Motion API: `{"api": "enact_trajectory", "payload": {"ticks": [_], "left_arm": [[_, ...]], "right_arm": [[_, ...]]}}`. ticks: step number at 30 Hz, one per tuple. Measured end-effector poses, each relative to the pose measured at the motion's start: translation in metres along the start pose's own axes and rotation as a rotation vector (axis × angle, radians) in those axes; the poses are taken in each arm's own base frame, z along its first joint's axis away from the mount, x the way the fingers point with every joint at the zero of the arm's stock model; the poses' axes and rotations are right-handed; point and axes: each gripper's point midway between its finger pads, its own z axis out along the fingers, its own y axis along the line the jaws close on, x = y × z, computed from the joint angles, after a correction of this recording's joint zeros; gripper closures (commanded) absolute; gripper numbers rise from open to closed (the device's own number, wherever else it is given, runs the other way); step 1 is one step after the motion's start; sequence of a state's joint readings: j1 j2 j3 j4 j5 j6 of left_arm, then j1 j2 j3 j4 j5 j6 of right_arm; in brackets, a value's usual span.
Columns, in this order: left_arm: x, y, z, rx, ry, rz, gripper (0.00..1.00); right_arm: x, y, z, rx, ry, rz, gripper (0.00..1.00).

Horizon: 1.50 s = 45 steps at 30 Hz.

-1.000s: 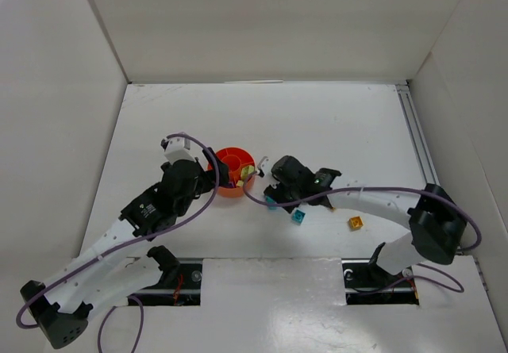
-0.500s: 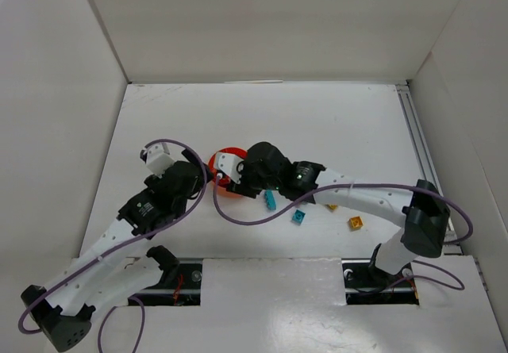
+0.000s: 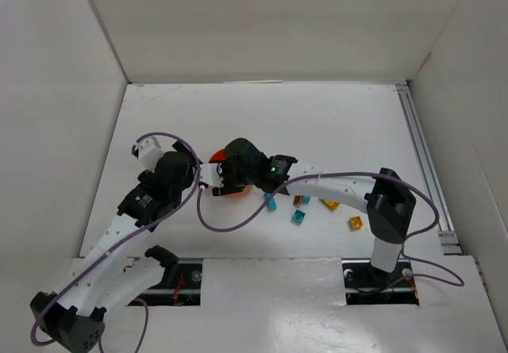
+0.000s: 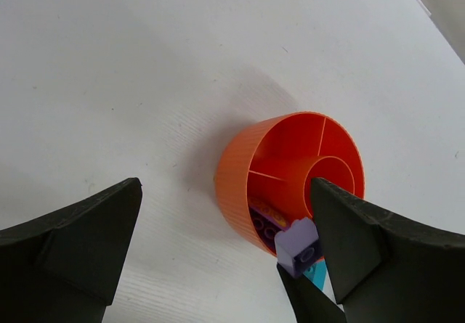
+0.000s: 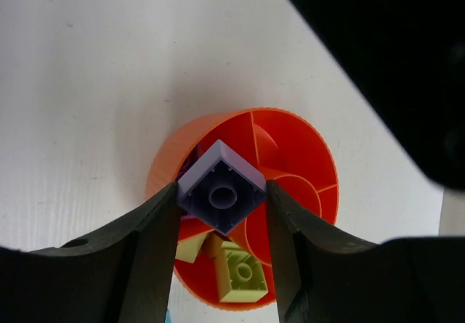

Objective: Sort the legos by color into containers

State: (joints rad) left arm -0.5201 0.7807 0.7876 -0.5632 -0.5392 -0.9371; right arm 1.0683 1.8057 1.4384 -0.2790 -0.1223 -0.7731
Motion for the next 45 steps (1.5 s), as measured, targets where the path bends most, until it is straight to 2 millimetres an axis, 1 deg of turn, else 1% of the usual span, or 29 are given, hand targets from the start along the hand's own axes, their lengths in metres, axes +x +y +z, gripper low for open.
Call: {"api": "enact_trajectory", "payload": {"ticks": [3,6,11,14,16,19,25,32,45], "left_arm": [[0.001,-0.002,0.0,0.009,0.006,0.006,0.0],[0.002,0.001,0.001,-0.002,0.009,0.018,0.0],[0.0,0.003,0.001,-0.008,0.003,0.019,0.0],[-0.001,0.003,0.0,-0.006,0.0,0.017,0.0],[-0.002,0.004,-0.002,-0.004,-0.002,0.016,0.0],[-0.003,0.006,-0.003,-0.01,-0.009,0.015,0.0],[-0.004,0.01,-0.002,-0.025,-0.012,0.021,0.0],[-0.004,0.012,-0.002,-0.034,-0.015,0.026,0.0],[-0.004,0.016,-0.002,-0.051,-0.017,0.03,0.0]], "right_arm": [[0.002,0.0,0.008,-0.012,0.012,-0.026,0.7],[0.003,-0.002,0.015,-0.019,0.016,-0.048,0.68],[0.002,-0.004,0.015,-0.021,0.022,-0.07,0.63],[0.001,-0.005,0.015,-0.019,0.023,-0.08,0.62],[0.001,-0.006,0.015,-0.016,0.024,-0.086,0.57],[0.001,-0.009,0.016,-0.008,0.026,-0.093,0.54],[0.002,-0.012,0.018,0.008,0.04,-0.112,0.54],[0.003,-0.015,0.017,0.032,0.065,-0.128,0.5],[0.005,-0.015,0.014,0.054,0.089,-0.139,0.5]]}}
